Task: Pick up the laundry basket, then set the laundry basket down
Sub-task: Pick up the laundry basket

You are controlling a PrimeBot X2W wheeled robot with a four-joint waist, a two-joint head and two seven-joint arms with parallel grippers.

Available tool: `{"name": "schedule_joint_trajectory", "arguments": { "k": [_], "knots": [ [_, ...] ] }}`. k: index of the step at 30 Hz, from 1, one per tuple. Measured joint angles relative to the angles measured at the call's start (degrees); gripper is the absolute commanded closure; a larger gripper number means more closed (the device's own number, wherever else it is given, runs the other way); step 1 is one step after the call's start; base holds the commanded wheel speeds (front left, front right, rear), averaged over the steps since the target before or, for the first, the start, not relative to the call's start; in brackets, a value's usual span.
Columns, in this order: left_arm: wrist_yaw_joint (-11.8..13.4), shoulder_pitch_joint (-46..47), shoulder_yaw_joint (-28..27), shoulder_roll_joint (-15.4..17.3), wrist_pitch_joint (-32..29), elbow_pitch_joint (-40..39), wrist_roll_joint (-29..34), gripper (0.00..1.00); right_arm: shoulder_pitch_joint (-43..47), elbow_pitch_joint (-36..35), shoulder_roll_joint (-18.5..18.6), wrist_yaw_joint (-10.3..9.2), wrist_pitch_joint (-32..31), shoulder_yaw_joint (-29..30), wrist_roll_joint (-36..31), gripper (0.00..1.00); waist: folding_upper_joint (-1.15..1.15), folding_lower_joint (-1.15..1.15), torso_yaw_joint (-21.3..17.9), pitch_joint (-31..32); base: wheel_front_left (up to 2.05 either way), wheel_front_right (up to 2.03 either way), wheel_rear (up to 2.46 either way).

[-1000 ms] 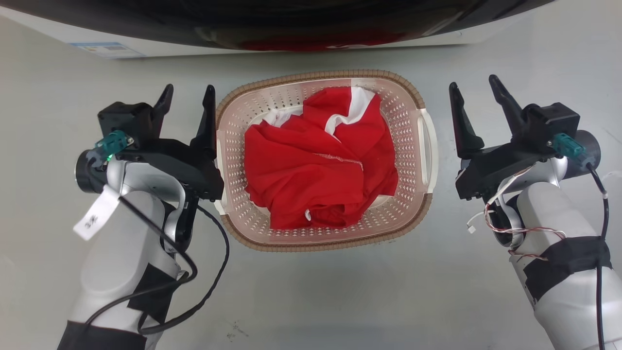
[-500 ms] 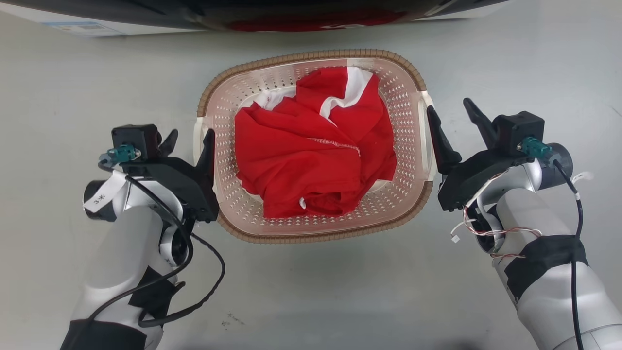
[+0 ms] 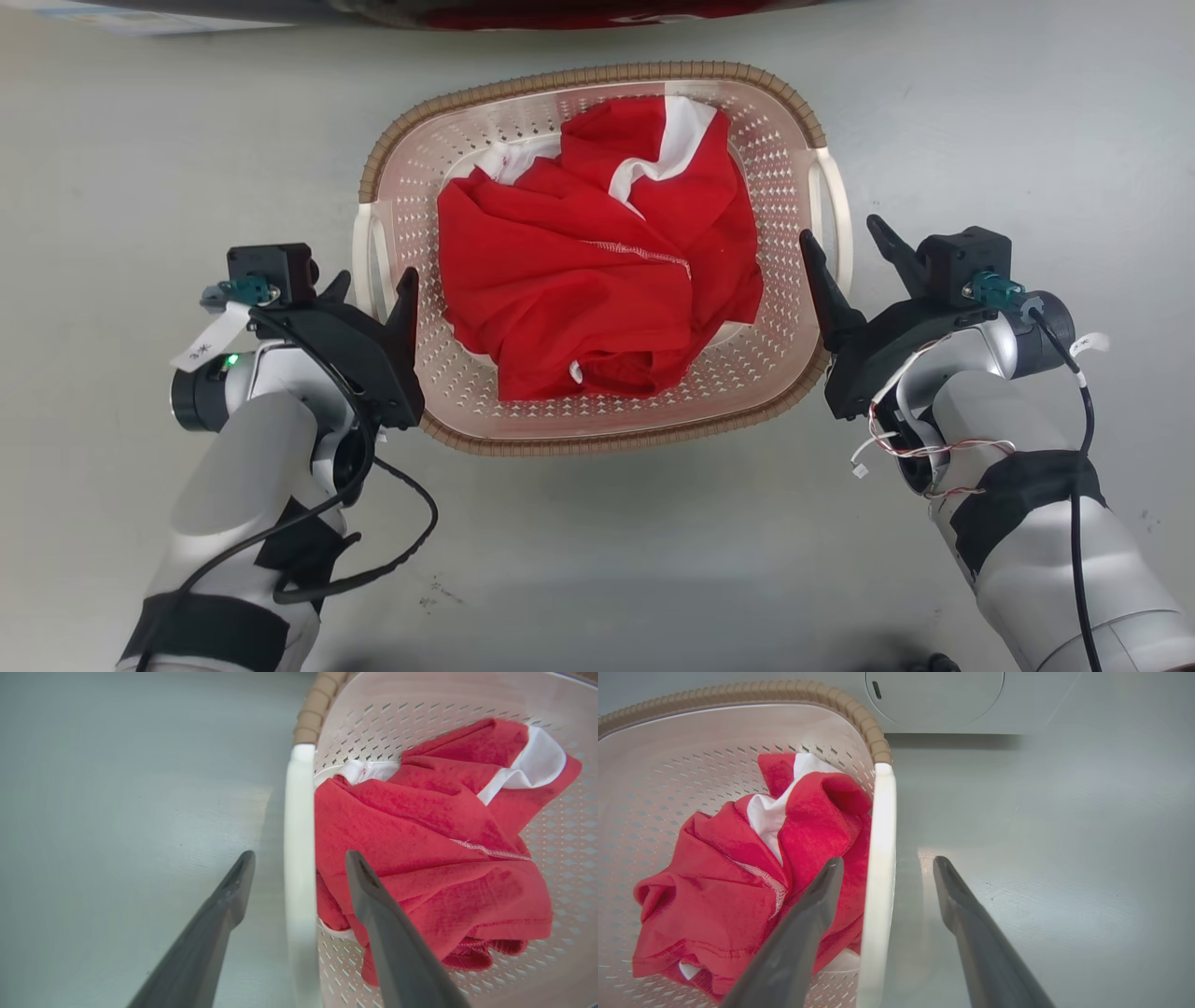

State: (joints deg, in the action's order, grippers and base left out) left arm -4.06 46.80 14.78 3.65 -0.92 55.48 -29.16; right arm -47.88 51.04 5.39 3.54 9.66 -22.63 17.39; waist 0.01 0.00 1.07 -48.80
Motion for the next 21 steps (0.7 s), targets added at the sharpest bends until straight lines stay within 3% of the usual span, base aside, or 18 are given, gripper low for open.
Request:
{"name": "schedule_joint_trajectory", "arguments": {
  "k": [8,9,10,11,21],
  "knots": [
    [-0.5,2.8,0.0,-0.4,0.1,2.6,-0.1,0.00,-2.3,2.9,-0.5,0.09,0.6,-0.3,0.3,0.00,0.00,0.00,0.2,-1.6,0.00,0.00,0.00],
    [-0.5,3.2,0.0,-0.4,0.1,3.1,-0.1,0.27,-2.5,3.2,-0.6,0.24,0.6,-0.4,0.3,0.63,0.00,0.00,0.2,-1.8,0.00,0.00,0.00],
    [-0.5,3.6,0.0,-0.4,0.2,3.4,-0.1,0.82,-2.8,3.4,-0.6,0.34,0.8,-0.5,0.3,1.00,0.00,0.00,0.2,-1.9,0.00,0.00,0.00],
    [-0.5,3.8,0.0,-0.4,0.7,3.6,-0.1,1.00,-3.2,3.7,-0.7,0.45,1.1,-0.5,0.3,1.00,0.00,0.00,0.2,-2.1,0.00,0.00,0.00],
    [-1.0,5.5,0.6,-1.0,1.6,6.8,0.0,1.00,-4.6,6.6,-1.3,1.02,1.8,-0.6,0.9,1.00,-0.01,-0.01,0.2,-2.1,0.00,0.00,0.00]
  ]
}}
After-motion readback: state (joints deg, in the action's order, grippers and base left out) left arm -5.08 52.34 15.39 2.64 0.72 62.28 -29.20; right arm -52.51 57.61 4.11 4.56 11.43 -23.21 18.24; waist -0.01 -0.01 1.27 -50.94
